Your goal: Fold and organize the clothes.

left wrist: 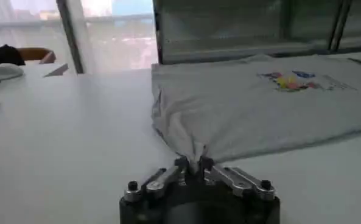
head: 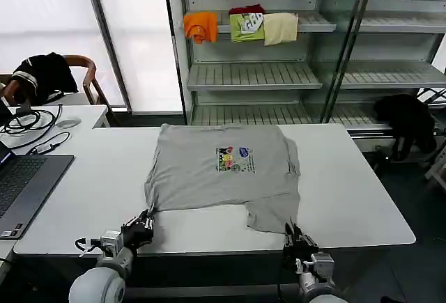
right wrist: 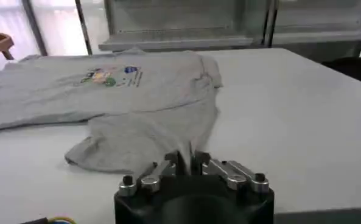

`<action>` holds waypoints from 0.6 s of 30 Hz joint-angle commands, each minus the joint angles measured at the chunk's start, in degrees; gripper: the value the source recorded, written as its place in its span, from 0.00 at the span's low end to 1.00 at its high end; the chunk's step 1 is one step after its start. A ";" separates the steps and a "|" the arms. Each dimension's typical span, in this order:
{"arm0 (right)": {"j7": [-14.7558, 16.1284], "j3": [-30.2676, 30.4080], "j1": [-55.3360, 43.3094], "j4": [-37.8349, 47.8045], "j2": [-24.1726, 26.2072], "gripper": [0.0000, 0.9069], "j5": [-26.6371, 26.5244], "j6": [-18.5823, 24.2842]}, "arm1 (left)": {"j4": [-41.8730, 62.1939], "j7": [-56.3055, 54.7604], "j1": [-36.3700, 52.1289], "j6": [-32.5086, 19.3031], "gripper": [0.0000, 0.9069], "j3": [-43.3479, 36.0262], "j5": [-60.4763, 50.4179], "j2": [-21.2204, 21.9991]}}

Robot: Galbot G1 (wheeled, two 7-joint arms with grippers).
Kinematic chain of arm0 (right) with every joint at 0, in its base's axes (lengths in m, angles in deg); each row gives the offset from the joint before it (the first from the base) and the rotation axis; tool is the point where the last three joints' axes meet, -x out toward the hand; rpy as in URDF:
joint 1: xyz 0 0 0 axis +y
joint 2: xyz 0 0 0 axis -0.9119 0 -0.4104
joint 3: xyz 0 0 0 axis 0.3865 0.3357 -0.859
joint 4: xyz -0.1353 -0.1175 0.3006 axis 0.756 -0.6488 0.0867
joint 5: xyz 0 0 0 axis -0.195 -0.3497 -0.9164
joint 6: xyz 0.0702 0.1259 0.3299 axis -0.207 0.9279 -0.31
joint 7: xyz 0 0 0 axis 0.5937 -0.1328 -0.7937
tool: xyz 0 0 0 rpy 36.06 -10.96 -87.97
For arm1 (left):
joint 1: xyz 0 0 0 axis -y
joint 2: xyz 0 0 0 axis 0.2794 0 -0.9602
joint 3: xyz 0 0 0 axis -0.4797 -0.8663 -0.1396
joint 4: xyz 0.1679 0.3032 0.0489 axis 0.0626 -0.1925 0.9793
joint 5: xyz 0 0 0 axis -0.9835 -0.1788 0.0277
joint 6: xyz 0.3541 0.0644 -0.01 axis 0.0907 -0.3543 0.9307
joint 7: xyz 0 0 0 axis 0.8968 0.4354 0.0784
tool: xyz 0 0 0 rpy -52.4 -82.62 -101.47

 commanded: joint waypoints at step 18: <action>5.50 -2.90 -6.43 -0.90 -2.14 0.00 5.71 8.61 | -6.25 -0.95 4.48 -1.77 0.02 1.82 2.79 2.20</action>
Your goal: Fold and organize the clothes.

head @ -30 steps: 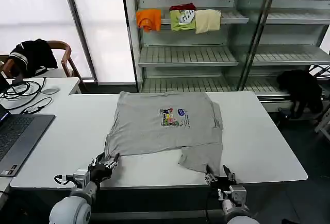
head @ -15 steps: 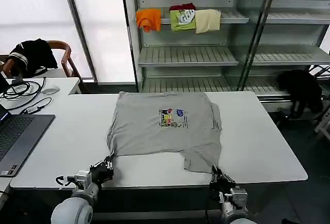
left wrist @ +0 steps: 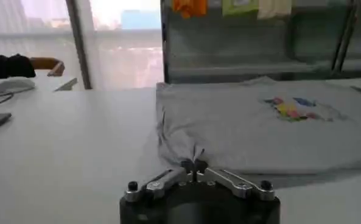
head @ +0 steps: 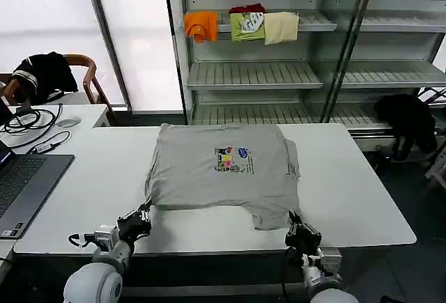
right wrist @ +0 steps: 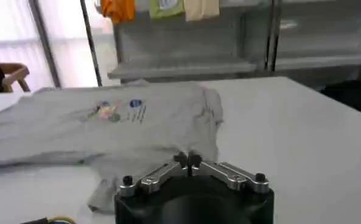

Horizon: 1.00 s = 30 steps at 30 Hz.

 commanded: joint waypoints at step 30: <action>4.68 0.10 -29.39 18.47 -6.71 0.00 5.51 -2.46 | 11.41 -1.25 19.85 -2.24 0.01 -1.64 6.01 -2.93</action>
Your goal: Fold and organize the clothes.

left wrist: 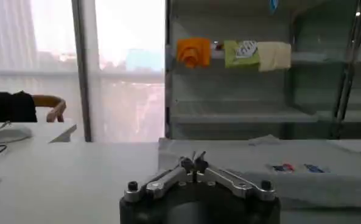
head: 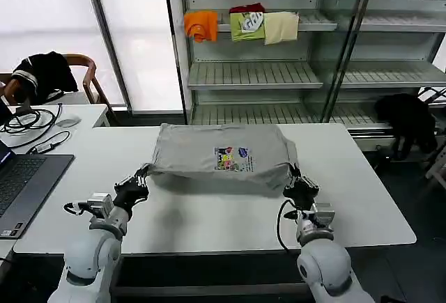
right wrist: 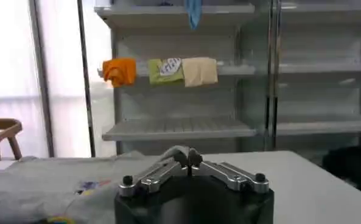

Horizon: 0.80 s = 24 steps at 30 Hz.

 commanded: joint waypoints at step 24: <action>1.79 1.87 -20.33 22.28 -7.05 0.00 -0.21 -7.74 | 24.83 -0.15 20.68 2.36 0.01 -5.79 3.68 -1.71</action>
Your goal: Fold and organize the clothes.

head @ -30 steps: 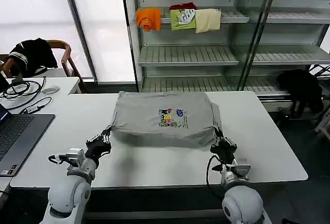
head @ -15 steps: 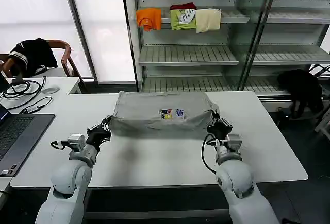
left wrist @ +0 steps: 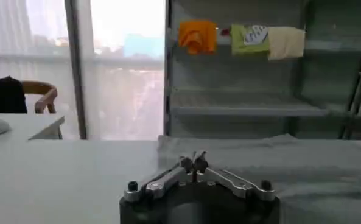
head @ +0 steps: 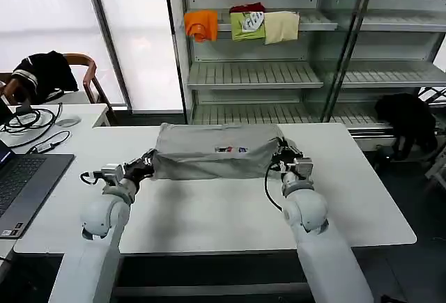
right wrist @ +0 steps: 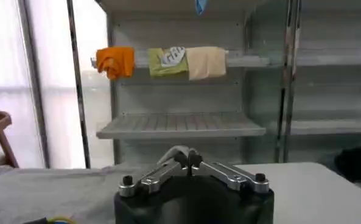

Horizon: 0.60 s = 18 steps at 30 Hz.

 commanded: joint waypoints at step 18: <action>0.39 -0.12 -7.97 13.76 -4.22 1.00 -0.54 -5.02 | 12.87 0.00 8.16 0.76 1.00 -2.58 -0.93 0.73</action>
